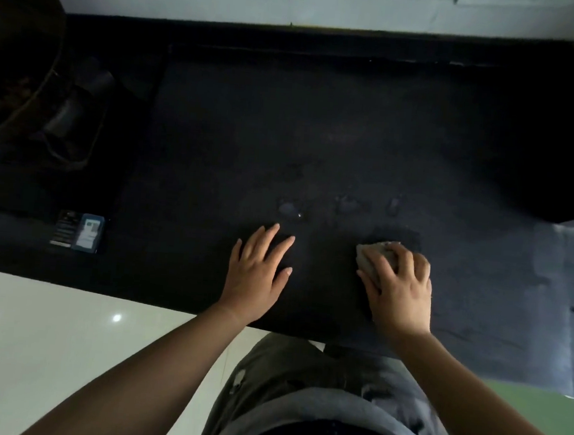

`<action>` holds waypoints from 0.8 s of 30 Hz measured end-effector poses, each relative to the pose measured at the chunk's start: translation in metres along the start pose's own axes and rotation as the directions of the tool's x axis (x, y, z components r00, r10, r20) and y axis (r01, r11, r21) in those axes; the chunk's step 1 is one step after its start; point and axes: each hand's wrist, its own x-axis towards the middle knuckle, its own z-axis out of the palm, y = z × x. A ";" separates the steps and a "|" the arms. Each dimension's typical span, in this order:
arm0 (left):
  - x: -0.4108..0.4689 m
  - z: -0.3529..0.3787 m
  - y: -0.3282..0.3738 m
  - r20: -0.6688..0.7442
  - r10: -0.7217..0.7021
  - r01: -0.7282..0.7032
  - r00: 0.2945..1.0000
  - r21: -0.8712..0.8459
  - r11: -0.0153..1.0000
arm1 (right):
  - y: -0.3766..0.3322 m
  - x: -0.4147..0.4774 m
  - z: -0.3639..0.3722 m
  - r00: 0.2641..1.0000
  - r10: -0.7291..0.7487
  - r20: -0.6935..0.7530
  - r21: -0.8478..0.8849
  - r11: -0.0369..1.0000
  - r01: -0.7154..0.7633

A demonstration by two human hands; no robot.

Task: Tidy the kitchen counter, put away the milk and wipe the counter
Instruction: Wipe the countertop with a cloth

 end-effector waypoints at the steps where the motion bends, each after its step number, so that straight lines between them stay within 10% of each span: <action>1: 0.000 0.000 0.001 -0.001 -0.003 0.003 1.000 0.010 1.000 | 0.005 0.000 -0.002 1.000 -0.015 0.002 0.001 1.000 0.015; 9: 0.000 -0.004 0.007 0.026 -0.036 0.035 0.999 0.047 0.998 | 0.010 0.090 -0.010 0.980 0.197 -0.004 0.030 0.980 -0.197; 17: 0.004 -0.003 0.023 -0.010 -0.121 0.121 0.993 0.050 0.991 | 0.004 0.057 -0.006 0.967 -0.218 0.135 0.012 0.976 0.218; 24: 0.002 -0.004 0.026 0.014 -0.146 0.145 0.989 0.016 0.989 | 0.011 0.074 -0.006 0.992 -0.109 0.065 0.068 0.992 0.105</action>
